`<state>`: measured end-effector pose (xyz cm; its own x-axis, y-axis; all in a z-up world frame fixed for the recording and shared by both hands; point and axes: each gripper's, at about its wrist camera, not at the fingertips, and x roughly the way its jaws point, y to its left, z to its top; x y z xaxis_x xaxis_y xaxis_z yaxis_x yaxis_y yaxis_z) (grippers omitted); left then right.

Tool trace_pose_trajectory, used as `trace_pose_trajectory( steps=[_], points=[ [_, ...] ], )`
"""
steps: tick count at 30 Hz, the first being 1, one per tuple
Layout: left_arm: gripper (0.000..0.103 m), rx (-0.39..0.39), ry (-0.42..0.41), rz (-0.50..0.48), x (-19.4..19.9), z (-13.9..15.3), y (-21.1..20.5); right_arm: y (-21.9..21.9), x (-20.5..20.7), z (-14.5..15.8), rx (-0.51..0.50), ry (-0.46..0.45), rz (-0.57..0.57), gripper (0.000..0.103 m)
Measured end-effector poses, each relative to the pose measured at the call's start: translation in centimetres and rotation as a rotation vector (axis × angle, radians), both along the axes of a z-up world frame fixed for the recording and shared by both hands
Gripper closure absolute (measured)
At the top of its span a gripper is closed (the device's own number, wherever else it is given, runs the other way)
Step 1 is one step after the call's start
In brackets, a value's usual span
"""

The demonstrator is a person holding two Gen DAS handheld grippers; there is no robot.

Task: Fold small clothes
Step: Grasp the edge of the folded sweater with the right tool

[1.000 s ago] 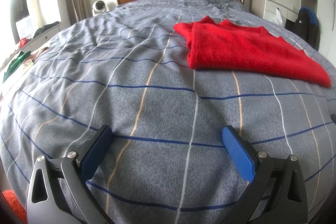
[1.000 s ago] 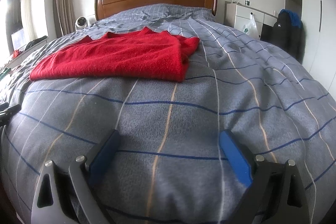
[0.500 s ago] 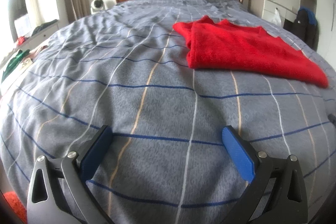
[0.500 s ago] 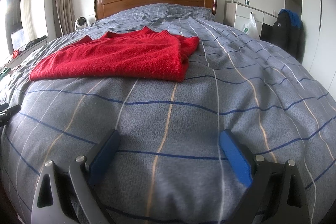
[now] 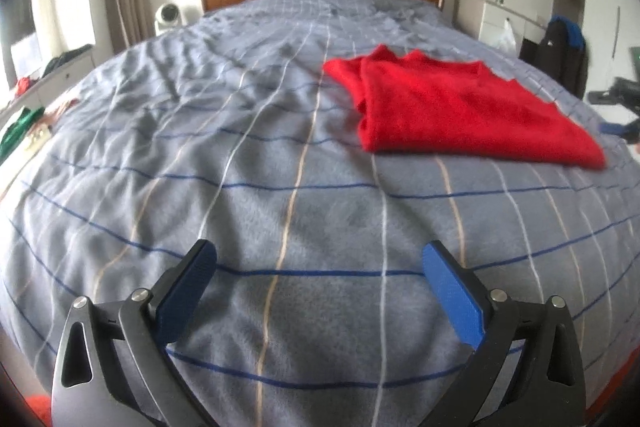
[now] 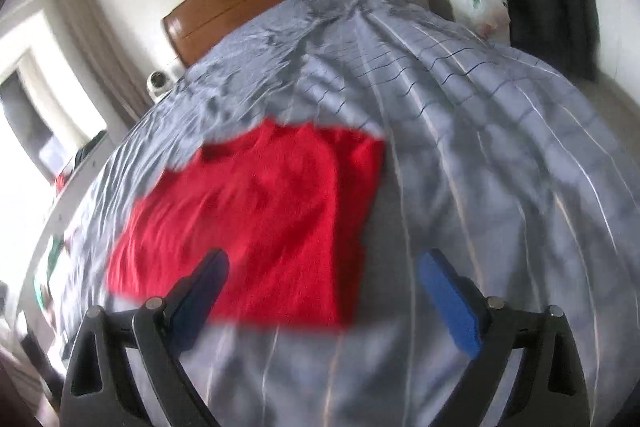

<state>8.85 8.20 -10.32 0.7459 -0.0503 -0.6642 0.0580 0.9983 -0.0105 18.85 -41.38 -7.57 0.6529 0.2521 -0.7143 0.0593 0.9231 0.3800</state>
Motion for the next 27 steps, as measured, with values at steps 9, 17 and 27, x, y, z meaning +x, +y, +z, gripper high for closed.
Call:
trace_pose_trajectory(
  steps=[9, 17, 27],
  points=[
    [0.001, -0.01, 0.015, 0.005, -0.3, -0.3, 0.8, 2.0, 6.3, -5.4, 0.023, 0.218, 0.009, 0.08],
    [0.001, -0.078, 0.014, 0.043, 0.4, 0.1, 2.9, 6.8, 6.6, 4.1, 0.092, 0.09, 0.094, 0.093],
    [0.001, -0.086, 0.021, 0.057, 0.5, 0.0, 3.9, 27.9, 10.3, 4.7, 0.002, 0.105, 0.379, 0.093]
  ],
)
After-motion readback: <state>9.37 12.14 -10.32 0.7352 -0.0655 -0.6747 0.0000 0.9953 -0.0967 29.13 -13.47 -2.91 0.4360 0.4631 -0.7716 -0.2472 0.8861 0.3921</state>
